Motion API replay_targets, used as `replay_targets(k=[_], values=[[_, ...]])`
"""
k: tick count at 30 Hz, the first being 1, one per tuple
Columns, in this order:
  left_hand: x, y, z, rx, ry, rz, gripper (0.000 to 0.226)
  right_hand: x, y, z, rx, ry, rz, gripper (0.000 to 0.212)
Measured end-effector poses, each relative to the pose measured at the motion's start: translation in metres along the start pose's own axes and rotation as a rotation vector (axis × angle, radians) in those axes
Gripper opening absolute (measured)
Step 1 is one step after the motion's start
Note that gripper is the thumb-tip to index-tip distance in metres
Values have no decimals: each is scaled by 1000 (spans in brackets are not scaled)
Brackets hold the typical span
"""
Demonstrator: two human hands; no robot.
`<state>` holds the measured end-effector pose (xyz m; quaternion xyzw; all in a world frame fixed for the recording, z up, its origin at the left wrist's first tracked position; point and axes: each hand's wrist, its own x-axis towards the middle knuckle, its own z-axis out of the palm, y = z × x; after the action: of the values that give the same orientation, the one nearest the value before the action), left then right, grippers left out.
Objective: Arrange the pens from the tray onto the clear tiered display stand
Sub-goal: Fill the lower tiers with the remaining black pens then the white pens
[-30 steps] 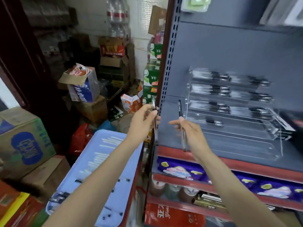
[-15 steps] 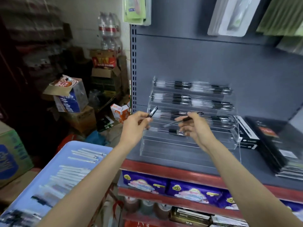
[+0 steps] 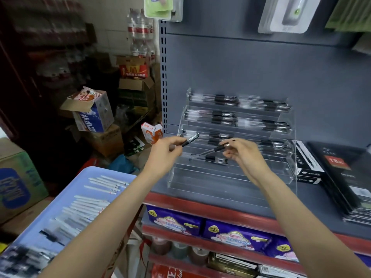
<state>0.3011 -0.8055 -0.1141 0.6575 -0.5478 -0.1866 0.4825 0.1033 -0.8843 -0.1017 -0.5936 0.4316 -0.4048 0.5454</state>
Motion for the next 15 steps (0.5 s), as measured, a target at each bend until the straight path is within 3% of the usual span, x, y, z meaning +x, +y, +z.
replay_targets(k=[4,9,15], values=[[-1,0,-2,13,-41,22,28,-5,4,-8,-235,38,-103,11],[0,3,-6,-76,1,-14,10,-3,13,-4,-679,14,-212,16],[-1,7,-2,54,-53,59,10,4,5,-1,-905,-49,-173,3]])
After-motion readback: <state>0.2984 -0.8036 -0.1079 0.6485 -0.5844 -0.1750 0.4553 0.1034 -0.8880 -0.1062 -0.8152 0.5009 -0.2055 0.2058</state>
